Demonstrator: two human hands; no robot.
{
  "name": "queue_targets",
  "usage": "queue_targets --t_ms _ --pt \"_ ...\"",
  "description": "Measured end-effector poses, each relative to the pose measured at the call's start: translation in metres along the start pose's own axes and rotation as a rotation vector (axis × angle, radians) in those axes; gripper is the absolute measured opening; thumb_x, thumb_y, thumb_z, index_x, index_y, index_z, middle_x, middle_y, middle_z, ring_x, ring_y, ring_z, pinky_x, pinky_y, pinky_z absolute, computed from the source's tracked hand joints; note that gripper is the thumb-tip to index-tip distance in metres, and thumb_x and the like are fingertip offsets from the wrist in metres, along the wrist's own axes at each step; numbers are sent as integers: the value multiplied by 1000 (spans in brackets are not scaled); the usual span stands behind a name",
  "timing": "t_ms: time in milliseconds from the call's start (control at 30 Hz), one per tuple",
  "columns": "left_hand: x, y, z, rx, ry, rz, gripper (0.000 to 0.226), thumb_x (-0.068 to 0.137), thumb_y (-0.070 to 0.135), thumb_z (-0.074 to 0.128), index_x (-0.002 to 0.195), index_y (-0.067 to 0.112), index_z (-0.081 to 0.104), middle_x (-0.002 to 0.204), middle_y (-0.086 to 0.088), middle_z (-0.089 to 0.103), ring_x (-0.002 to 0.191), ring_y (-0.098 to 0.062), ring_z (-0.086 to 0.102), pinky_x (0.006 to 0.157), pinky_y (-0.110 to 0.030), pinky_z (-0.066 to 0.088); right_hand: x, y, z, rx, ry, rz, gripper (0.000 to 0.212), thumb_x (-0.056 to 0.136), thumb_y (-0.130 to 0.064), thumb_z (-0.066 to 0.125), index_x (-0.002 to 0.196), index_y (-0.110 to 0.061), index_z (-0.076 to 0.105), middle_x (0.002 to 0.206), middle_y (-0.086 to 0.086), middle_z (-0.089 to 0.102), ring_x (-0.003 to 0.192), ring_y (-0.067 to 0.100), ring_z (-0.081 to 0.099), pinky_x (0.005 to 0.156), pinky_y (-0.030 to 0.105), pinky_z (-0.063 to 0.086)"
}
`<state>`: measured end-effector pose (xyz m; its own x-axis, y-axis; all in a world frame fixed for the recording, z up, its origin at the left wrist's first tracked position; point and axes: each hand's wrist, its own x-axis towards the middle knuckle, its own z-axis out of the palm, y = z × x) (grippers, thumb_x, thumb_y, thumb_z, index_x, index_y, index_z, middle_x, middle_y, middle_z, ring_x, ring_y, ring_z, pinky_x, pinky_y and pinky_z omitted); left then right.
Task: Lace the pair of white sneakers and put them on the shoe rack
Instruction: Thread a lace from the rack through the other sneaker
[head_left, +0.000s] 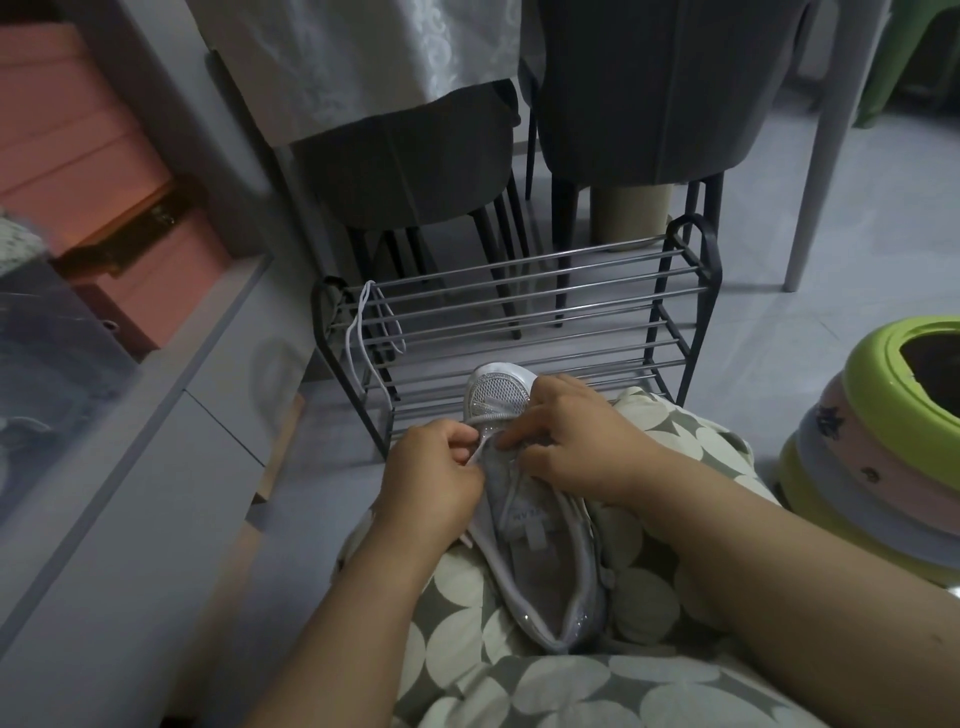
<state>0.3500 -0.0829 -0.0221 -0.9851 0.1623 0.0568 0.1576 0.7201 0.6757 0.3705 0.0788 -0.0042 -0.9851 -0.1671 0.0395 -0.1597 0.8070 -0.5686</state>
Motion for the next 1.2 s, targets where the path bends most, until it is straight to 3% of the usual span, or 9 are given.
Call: queue_targets --t_ms 167,367,533,733,833,967,1033,1200 --pt "0 -4 3 7 32 39 32 79 3 66 109 13 70 103 0 66 83 -2 62 66 0 40 1 1 2 32 10 3 48 65 -41 44 104 -36 72 83 -14 38 97 10 38 89 30 34" --pt "1 -7 3 -86 4 16 32 79 -1 65 107 16 67 95 3 65 81 -2 62 67 -5 45 0 2 2 60 19 10 40 69 -38 50 103 -35 72 83 -15 38 97 10 38 87 28 34" --pt "-1 -3 6 -210 30 -7 44 79 -6 63 109 18 42 93 8 56 87 -6 60 72 -14 48 0 1 3 63 16 14 45 65 -40 46 101 -33 73 82 -15 38 96 10 39 87 28 35" --pt "1 -4 7 -279 17 -60 41 78 -12 57 106 14 42 94 1 59 86 -9 61 70 -16 49 -2 3 5 38 59 7 24 75 -26 65 98 -28 73 82 -19 38 92 6 39 82 22 34" --pt "3 -4 6 -312 3 -96 40 79 -13 58 104 14 44 92 2 61 85 -9 62 72 -17 48 0 1 7 12 97 7 19 73 -26 69 91 -28 75 81 -18 43 87 5 44 77 21 40" --pt "4 -6 4 -376 -25 -129 41 80 -15 59 104 16 46 95 1 64 89 -10 63 81 -23 51 8 -1 8 -17 115 13 6 70 -31 75 74 -27 75 76 -6 64 73 6 55 67 26 48" --pt "4 -6 3 -393 -27 -129 40 79 -15 60 104 14 47 96 -1 64 89 -11 64 81 -24 52 13 0 11 -54 108 10 12 69 -38 77 69 -27 72 73 -7 65 71 8 55 63 25 45" --pt "3 -7 3 -408 -29 -104 39 79 -15 59 99 16 47 95 -2 64 89 -11 64 81 -24 51 20 4 16 -157 141 -73 23 72 -43 74 66 -22 69 77 -3 62 78 17 56 70 32 47"
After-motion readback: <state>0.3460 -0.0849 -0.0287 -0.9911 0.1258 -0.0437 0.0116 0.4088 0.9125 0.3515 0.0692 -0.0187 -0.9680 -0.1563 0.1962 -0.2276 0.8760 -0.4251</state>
